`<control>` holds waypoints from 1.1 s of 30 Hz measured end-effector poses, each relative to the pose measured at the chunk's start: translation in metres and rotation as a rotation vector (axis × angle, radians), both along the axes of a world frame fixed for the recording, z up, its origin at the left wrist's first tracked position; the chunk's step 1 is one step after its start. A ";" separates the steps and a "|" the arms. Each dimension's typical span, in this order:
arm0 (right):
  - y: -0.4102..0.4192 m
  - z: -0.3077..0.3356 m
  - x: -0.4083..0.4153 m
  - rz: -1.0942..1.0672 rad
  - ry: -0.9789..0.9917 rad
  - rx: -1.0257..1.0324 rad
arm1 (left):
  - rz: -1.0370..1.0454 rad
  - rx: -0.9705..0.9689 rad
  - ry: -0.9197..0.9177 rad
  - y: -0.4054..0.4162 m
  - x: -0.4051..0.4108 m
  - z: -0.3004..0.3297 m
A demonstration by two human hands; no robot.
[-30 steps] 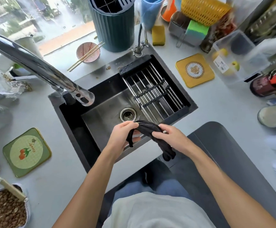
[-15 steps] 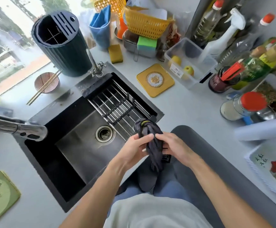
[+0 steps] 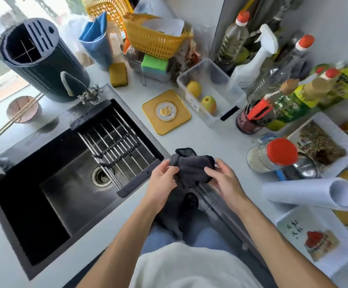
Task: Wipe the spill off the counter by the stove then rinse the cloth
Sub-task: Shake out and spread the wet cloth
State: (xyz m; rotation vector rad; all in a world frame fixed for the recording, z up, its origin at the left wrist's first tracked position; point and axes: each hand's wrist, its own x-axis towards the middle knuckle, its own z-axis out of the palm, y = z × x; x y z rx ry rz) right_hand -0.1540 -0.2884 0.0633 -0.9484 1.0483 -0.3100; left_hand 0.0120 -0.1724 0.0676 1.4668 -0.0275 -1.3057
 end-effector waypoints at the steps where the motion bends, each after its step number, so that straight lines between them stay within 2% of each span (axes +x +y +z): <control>1: -0.004 -0.001 -0.002 0.022 -0.016 0.021 | 0.005 0.024 0.013 -0.004 -0.002 0.000; 4: -0.011 -0.002 -0.003 0.102 0.013 -0.071 | -0.005 0.061 -0.011 -0.008 -0.005 -0.001; 8: -0.012 -0.003 0.002 0.061 0.071 -0.329 | -0.022 0.048 -0.210 -0.009 -0.002 -0.008; 11: -0.012 -0.004 0.003 0.035 0.174 -0.450 | -0.002 0.111 -0.077 -0.017 0.010 -0.010; 13: -0.015 -0.007 0.000 -0.013 0.210 -0.470 | -0.039 0.093 0.082 -0.020 0.020 -0.006; 15: -0.023 -0.008 -0.003 -0.018 0.255 -0.475 | -0.094 0.088 0.136 -0.023 0.031 0.000; 18: -0.031 -0.010 -0.008 0.051 0.264 -0.434 | -0.114 0.126 -0.035 -0.026 0.040 0.003; 21: -0.035 -0.010 -0.007 0.238 0.248 -0.396 | -0.154 0.091 -0.231 -0.033 0.041 0.004; 24: -0.042 -0.009 -0.007 0.402 0.332 -0.525 | -0.271 0.044 -0.400 -0.035 0.043 0.004; 26: -0.048 -0.007 -0.005 0.432 0.394 -0.668 | -0.289 -0.009 -0.353 -0.037 0.045 0.005; 29: -0.053 0.000 -0.002 0.363 0.389 -0.721 | -0.382 -0.108 -0.305 -0.037 0.050 0.006; 31: -0.056 0.003 -0.003 0.297 0.297 -0.661 | -0.466 -0.108 -0.360 -0.040 0.053 0.007; 33: -0.056 0.009 -0.001 0.223 0.158 -0.497 | -0.469 -0.093 -0.361 -0.044 0.054 0.007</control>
